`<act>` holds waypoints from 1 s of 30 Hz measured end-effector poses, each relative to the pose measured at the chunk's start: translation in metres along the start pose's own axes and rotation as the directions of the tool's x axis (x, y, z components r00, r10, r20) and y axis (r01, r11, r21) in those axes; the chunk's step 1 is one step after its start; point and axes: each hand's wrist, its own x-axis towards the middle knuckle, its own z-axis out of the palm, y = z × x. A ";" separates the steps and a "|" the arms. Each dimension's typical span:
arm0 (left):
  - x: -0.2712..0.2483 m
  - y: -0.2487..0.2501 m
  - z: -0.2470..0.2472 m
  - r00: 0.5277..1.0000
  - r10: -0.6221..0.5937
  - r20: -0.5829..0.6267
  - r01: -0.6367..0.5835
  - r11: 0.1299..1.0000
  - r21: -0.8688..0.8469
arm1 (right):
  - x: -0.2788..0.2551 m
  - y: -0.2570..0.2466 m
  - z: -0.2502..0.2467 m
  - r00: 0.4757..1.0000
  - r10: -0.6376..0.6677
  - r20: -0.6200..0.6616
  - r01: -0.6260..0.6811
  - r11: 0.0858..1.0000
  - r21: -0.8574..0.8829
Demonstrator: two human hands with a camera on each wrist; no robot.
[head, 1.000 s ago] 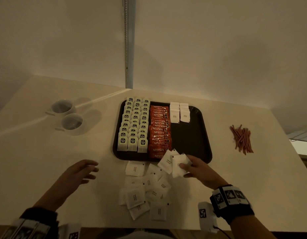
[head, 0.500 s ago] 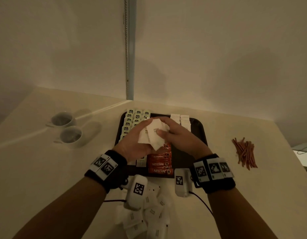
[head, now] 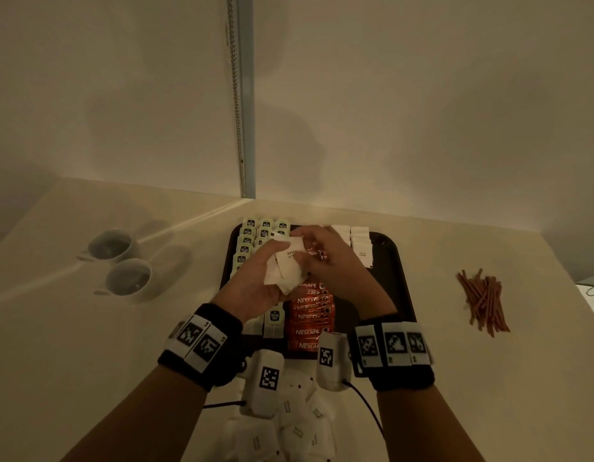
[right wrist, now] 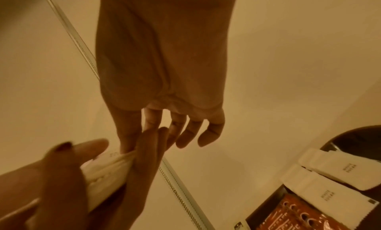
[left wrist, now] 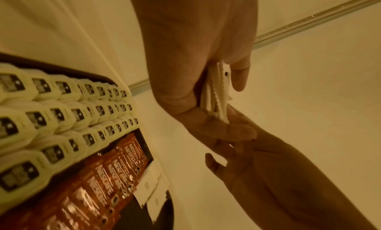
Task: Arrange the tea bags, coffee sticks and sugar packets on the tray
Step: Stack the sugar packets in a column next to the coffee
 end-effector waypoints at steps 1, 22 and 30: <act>0.001 0.001 -0.002 1.000 -0.008 -0.008 0.008 1.000 0.015 | 0.000 0.001 0.000 1.000 0.011 0.009 -0.011 1.000 0.024; 0.018 0.010 -0.009 0.916 0.378 -0.137 -0.312 0.883 0.350 | 0.012 0.016 0.003 0.959 0.285 -0.008 -0.138 0.488 0.862; 0.021 0.018 -0.006 0.841 0.535 -0.083 -0.393 0.708 0.586 | 0.010 0.021 0.016 0.957 0.273 0.095 -0.251 0.623 0.741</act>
